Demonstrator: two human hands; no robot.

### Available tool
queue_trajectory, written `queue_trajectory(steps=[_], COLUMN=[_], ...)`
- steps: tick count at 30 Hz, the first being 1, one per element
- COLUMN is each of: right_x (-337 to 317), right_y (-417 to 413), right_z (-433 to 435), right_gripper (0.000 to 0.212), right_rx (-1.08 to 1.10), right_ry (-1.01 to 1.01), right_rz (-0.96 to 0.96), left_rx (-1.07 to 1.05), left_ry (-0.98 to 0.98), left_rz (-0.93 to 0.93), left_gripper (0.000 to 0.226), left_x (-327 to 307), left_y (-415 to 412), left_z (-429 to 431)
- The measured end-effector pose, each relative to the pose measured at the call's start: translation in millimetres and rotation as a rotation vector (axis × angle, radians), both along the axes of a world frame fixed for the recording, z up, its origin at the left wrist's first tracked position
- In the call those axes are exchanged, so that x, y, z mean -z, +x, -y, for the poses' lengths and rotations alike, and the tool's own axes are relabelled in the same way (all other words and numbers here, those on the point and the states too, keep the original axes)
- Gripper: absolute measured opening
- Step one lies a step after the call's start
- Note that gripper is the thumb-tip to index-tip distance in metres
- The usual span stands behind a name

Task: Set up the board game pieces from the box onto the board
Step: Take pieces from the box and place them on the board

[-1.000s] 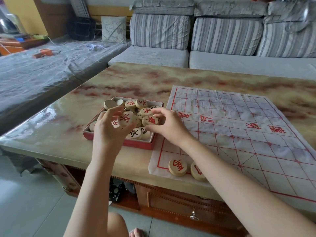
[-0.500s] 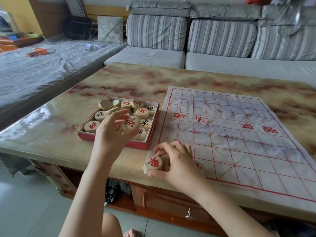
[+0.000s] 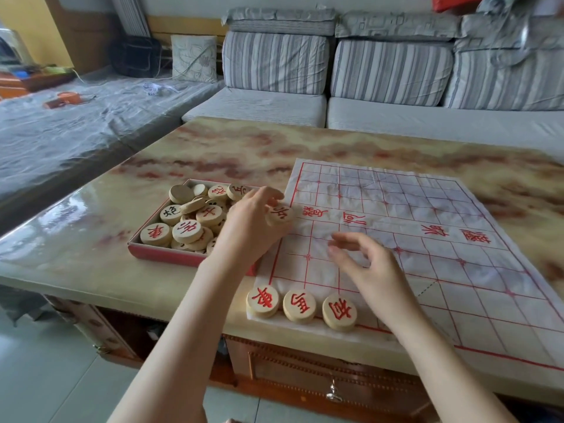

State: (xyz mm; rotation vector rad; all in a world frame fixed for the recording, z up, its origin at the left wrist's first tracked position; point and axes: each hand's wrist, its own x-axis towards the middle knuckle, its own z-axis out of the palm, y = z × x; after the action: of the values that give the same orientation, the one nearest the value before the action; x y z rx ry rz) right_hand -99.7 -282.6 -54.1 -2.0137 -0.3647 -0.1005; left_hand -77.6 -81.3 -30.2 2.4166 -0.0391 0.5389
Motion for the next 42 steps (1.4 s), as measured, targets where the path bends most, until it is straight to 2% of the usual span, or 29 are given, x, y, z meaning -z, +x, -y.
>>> queue_trajectory(steps=[4, 7, 10, 14, 16, 20, 25, 30, 37, 39, 42], right_x=[-2, 1, 2, 3, 4, 5, 7, 12, 12, 11, 7], right_y=[8, 8, 8, 10, 10, 12, 12, 9, 1, 0, 1], right_z=[8, 9, 8, 8, 8, 8, -2, -14, -18, -20, -26], right_gripper=[0.02, 0.019, 0.019, 0.019, 0.02, 0.02, 0.017, 0.017, 0.017, 0.017, 0.016], right_rx=[0.035, 0.052, 0.047, 0.03, 0.021, -0.017, -0.072, -0.13, -0.141, -0.142, -0.153], right_ry=[0.055, 0.039, 0.02, 0.005, 0.007, 0.018, 0.032, 0.018, 0.019, 0.03, 0.048], right_rz=[-0.054, -0.031, -0.017, -0.022, -0.012, -0.011, -0.031, -0.058, -0.069, -0.082, -0.102], left_rx=[-0.031, -0.067, -0.104, -0.133, -0.127, -0.129, -0.246, -0.325, -0.382, -0.384, -0.433], left_ry=[0.192, 0.34, 0.495, 0.55, 0.531, 0.366, 0.005, 0.015, 0.236, 0.156, -0.093], left_rz=[0.006, -0.101, -0.075, -0.032, -0.043, -0.033, -0.095, -0.131, -0.208, -0.186, -0.021], left_gripper=[0.034, 0.037, 0.038, 0.038, 0.041, 0.048, 0.034, 0.037, 0.051, 0.05, 0.038], left_x=[8, 26, 41, 46, 46, 37, 13, 19, 20, 18, 12], left_y=[24, 33, 37, 38, 37, 26, -7, -41, -39, -39, -42], left_z=[17, 16, 17, 18, 16, 3, -47, -63, -51, -52, -61])
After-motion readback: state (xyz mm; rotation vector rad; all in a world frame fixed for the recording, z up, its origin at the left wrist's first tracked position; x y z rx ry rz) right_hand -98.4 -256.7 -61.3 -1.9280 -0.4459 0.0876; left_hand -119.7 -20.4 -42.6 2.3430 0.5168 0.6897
